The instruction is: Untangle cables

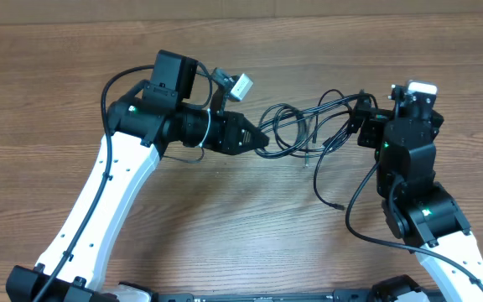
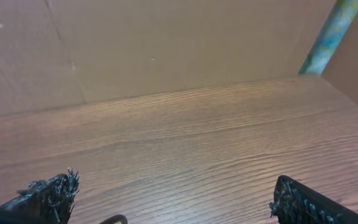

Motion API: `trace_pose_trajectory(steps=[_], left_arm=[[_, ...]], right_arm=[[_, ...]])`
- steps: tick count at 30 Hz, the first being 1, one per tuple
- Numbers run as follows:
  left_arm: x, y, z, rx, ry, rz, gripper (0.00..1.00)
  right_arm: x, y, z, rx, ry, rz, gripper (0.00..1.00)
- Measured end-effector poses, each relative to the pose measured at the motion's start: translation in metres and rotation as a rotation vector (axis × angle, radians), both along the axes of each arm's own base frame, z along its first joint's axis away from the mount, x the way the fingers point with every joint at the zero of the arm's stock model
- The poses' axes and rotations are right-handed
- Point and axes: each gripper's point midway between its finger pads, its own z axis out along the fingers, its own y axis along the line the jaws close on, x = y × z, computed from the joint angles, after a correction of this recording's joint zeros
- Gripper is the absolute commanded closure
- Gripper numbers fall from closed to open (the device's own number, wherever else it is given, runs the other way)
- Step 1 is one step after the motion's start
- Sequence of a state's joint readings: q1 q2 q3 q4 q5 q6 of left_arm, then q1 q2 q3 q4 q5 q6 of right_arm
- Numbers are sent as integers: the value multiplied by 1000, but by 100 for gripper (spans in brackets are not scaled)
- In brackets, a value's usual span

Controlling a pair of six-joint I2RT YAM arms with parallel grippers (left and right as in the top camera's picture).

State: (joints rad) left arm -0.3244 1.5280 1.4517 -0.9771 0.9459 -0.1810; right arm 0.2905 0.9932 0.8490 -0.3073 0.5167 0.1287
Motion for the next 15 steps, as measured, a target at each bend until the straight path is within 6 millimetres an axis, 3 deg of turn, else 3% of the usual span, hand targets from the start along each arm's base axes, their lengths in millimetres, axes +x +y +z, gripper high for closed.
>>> trace_pose_trajectory(steps=[6,12,15], left_arm=[[11,26,-29,228,-3,116,96],[24,86,-65,555,3,292,96],[31,113,-72,666,-6,365,96]], right_arm=[[2,2,-5,-35,22,14,0],[-3,-36,5,-71,-18,-175,0],[-8,-54,11,-80,-39,-266,0]])
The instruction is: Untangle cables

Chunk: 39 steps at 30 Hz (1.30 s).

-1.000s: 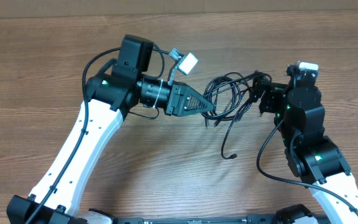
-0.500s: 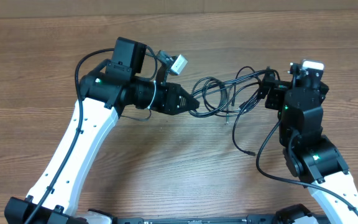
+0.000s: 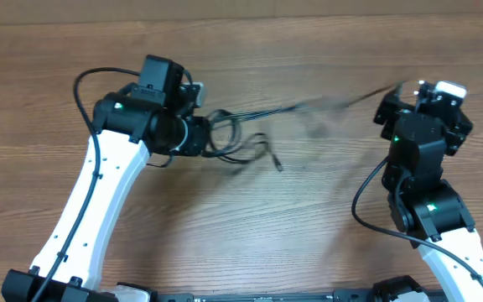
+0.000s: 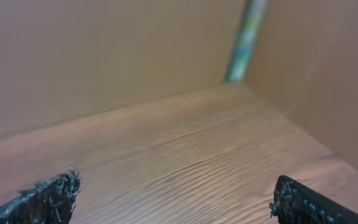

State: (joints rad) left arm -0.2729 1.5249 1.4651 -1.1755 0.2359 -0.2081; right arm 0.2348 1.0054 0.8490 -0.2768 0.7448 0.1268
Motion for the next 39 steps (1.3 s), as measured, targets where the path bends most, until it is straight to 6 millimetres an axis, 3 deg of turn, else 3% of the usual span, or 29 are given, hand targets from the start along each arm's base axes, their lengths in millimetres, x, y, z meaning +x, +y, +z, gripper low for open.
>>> trace_pose_trajectory(steps=[5,11,15,19,25,33,39], left_arm=[[5,17,-3,86,-17,40,96],[6,18,-3,88,-23,41,96],[7,16,-2,80,-29,39,96],[9,14,-1,70,-35,36,96],[13,2,3,12,-64,-20,96],[5,-28,14,-107,-124,-279,96],[-9,-44,18,-146,-153,-454,96]], right_arm=[[-4,-6,2,-9,-9,-41,0],[-5,-5,-3,-7,18,-29,0],[-2,7,-14,17,60,50,0],[2,31,-29,72,118,189,0],[-1,83,-51,205,210,473,0],[-13,135,-54,334,252,755,0],[-30,169,-51,339,274,996,0]])
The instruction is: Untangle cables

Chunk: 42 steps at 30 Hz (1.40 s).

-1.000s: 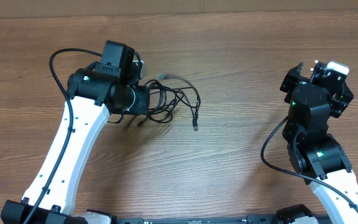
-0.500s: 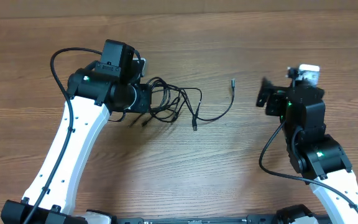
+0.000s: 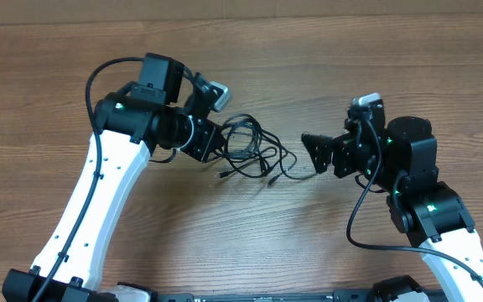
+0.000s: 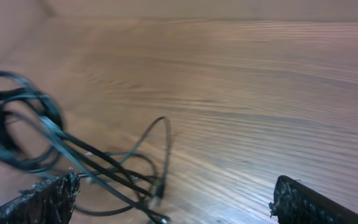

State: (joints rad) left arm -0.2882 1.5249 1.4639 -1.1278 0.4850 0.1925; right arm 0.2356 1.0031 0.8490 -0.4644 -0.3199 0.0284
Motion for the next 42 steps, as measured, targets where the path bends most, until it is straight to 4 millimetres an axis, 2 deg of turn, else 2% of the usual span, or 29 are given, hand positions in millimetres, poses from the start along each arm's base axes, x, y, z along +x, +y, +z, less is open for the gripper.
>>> trace_pose_trajectory(steps=[7,14,21,27,34,41,42], left_arm=[[-25,-30,0,8,-46,-214,96],[-42,-52,0,11,-90,-361,96],[-29,-55,4,14,-167,-371,96],[-19,-49,1,72,-219,-376,96],[-18,-48,1,85,-240,-403,96],[-30,-60,1,73,-262,-493,96],[-32,-62,1,71,-265,-505,96]], right_arm=[[-21,25,2,0,-31,225,0],[-32,31,-1,-28,-54,323,0],[-41,38,0,-23,-73,402,0],[-46,44,4,-16,-101,460,2],[-50,48,7,-10,-128,501,12],[-47,48,10,-14,-150,503,16],[-47,48,10,-16,-152,501,20]])
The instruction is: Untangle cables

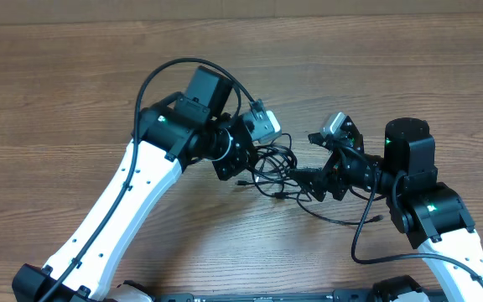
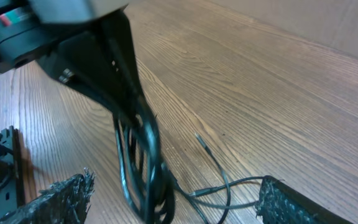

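A tangle of thin black cables (image 1: 271, 164) hangs bunched from my left gripper (image 1: 241, 164), which is shut on its upper loops. In the right wrist view the bundle (image 2: 143, 158) dangles from that left gripper (image 2: 114, 74) down onto the wood. My right gripper (image 1: 310, 183) is open, and its fingers (image 2: 291, 202) stand wide on either side of the bundle's lower strands. A plug-ended strand (image 2: 211, 155) lies loose between them. One cable tail (image 1: 350, 220) trails away to the right across the table.
The wooden table (image 1: 74, 75) spreads all around. A cardboard wall (image 2: 328, 25) closes the far side. Each arm's own black supply cable loops above its wrist (image 1: 162, 71).
My left gripper moved right toward the table's middle, and the cables now hang bunched from it. The right gripper moved in to the left; its open fingers now straddle the bundle.
At first both grippers were at the tangle in mid-table. Then the arms stood far apart with a cable stretched between them. Later the cables lay loose beside the left gripper, the right one open and free. Now both meet at the bundle.
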Motion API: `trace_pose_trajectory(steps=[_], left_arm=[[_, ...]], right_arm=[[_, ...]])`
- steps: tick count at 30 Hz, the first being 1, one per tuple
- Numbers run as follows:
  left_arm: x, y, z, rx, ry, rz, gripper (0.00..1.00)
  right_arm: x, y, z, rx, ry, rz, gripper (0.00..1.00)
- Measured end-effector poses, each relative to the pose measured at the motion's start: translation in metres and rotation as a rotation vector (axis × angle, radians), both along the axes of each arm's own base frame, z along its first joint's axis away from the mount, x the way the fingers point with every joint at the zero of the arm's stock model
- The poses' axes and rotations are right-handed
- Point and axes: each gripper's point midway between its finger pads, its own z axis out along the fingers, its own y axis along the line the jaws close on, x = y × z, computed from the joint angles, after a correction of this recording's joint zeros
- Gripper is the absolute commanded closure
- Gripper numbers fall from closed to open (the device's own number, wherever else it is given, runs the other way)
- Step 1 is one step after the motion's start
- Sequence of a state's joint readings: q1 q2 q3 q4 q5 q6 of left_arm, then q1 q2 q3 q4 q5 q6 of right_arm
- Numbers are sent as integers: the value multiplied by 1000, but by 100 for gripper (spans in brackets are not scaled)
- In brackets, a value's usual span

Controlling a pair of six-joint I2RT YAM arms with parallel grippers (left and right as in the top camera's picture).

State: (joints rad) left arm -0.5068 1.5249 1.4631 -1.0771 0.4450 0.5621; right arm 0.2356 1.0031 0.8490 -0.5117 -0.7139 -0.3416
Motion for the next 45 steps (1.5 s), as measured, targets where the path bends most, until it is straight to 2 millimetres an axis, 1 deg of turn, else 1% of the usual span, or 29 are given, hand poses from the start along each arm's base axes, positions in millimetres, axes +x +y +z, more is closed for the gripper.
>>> trace_pose_trajectory(steps=[4,6,7,9,10,11,18,20,25,29,30,31,33,34,35,36,37,38,43,44,45], left_arm=[[-3,-4,1,-3,-10,-34,96],[-3,-4,1,-4,-12,-36,96],[-3,-4,1,-4,-14,-38,96],[-3,-5,1,-6,-22,-49,96],[-2,-5,2,-9,-26,-52,96],[-2,-6,2,-11,-28,-53,96],[1,-8,4,-24,-46,-58,95],[2,-9,5,-27,-50,-58,96],[3,-11,7,-41,-59,-62,96],[4,-13,8,-48,-62,-64,95],[4,-13,8,-48,-62,-64,92],[4,-12,8,-48,-61,-64,78],[3,-12,7,-47,-57,-64,71],[1,-12,7,-47,-49,-66,64],[0,-12,7,-46,-44,-69,60],[-1,-11,6,-45,-39,-69,59],[-2,-11,6,-44,-35,-72,53],[-3,-11,6,-43,-32,-73,50],[-7,-9,4,-35,-12,-76,44],[-8,-9,3,-33,-9,-76,38],[-8,-8,3,-31,-7,-76,29]], right_arm=[[1,-1,0,-6,-6,-5,39],[2,-1,0,-9,-8,-7,53],[2,-1,-1,-11,-11,-9,56],[2,-1,-1,-9,-7,-10,55],[2,-1,-1,-9,-4,-12,52],[3,-1,-1,-10,-4,-11,51],[7,0,-13,-19,35,-10,51],[8,0,-13,-20,35,-11,58],[7,1,-12,-15,33,-2,80],[7,2,-10,-6,31,1,84],[7,2,-10,-6,28,2,85],[7,2,-9,-3,26,4,85],[7,3,-8,0,20,6,87],[8,3,-7,3,17,5,88],[9,3,-5,8,12,3,88],[10,4,-4,13,11,0,89],[10,4,-3,19,11,-2,89],[11,4,-2,22,9,-2,90],[12,5,0,36,17,-12,92],[12,5,1,38,18,-14,92],[12,5,1,40,21,-15,92]])
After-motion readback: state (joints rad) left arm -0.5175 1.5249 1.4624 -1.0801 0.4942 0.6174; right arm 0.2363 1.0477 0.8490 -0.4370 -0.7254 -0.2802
